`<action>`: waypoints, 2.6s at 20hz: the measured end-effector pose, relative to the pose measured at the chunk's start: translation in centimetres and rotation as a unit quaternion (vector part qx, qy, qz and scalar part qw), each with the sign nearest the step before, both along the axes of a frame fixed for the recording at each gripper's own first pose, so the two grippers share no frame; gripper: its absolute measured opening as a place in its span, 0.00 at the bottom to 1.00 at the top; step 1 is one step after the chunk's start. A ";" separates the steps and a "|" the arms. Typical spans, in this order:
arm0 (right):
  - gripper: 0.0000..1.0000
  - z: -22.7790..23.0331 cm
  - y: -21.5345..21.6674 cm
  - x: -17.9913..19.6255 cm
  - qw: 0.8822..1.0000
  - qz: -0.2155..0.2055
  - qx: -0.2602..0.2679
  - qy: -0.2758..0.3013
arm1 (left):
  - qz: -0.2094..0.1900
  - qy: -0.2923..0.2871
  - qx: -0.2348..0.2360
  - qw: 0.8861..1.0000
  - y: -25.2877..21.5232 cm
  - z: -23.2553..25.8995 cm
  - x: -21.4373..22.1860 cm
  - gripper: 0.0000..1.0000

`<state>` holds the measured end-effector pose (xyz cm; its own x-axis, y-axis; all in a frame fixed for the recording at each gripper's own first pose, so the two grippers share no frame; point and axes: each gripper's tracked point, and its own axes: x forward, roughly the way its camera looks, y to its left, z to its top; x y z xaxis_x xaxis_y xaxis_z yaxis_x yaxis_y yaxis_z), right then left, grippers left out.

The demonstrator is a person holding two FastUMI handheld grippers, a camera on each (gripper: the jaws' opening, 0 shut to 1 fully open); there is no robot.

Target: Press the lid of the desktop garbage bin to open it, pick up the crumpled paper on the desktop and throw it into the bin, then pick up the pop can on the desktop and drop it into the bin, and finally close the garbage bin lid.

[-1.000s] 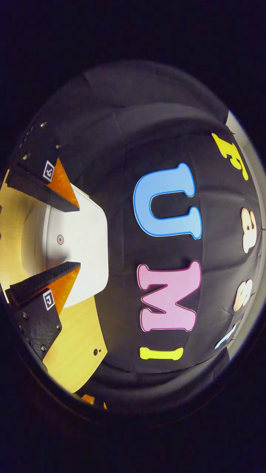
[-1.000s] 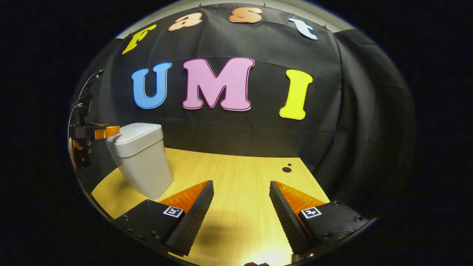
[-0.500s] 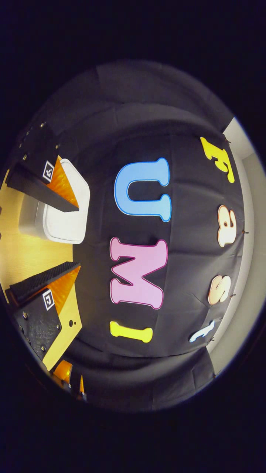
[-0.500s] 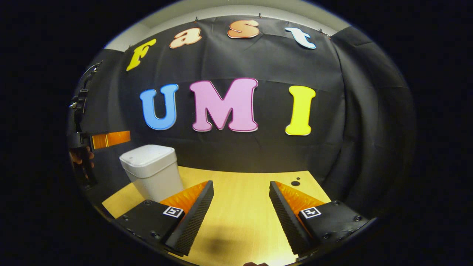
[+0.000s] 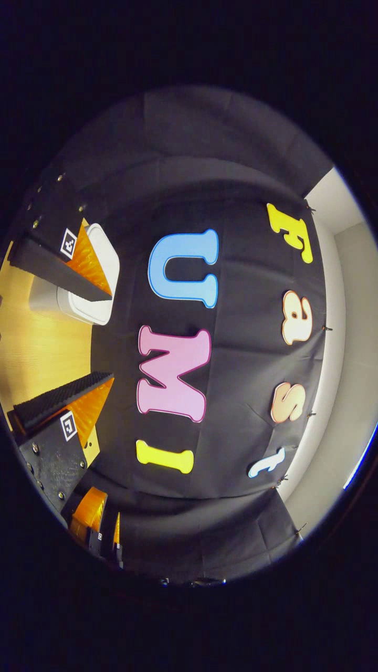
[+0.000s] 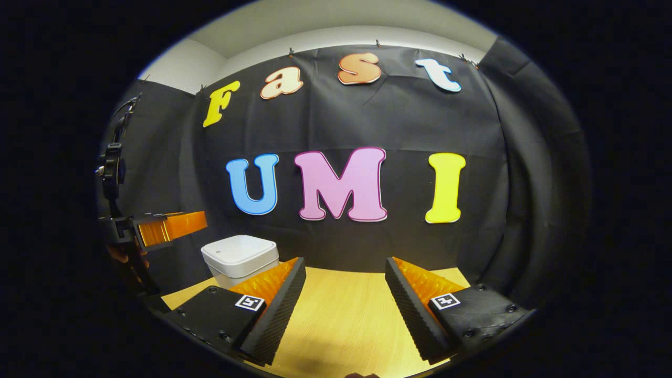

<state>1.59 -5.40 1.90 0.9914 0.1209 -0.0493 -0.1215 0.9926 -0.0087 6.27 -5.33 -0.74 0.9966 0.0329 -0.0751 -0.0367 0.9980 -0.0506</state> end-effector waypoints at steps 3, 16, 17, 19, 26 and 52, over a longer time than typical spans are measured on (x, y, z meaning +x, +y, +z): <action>0.99 0.4 1.5 -1.1 1.000 -0.004 -0.014 -0.008 | -0.014 -0.015 -0.015 1.000 0.3 1.5 0.0 0.90; 0.98 -0.1 5.3 -5.6 0.997 -0.080 -0.009 -0.001 | -0.047 -0.037 -0.006 0.998 4.0 0.3 -4.8 0.89; 0.98 0.0 5.8 -6.0 0.997 -0.079 -0.014 -0.004 | -0.054 -0.036 -0.007 0.998 3.9 -0.1 -5.1 0.89; 0.98 0.1 6.5 -6.8 0.996 -0.081 -0.027 -0.010 | -0.064 -0.030 -0.007 0.998 4.0 -0.8 -5.9 0.89; 0.98 0.4 7.6 -8.8 0.995 -0.093 -0.023 -0.019 | -0.076 -0.024 -0.005 0.997 4.1 -1.5 -7.6 0.89; 0.98 0.0 6.8 -9.8 0.994 -0.106 -0.019 -0.021 | -0.082 0.018 0.014 0.996 3.6 -4.9 -8.9 0.90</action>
<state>-8.20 1.42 1.90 0.9957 -0.0927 -0.0073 0.0923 0.9946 -0.0481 -2.68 -1.77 -5.64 0.9855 -0.1276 -0.1120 0.1256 0.9918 -0.0250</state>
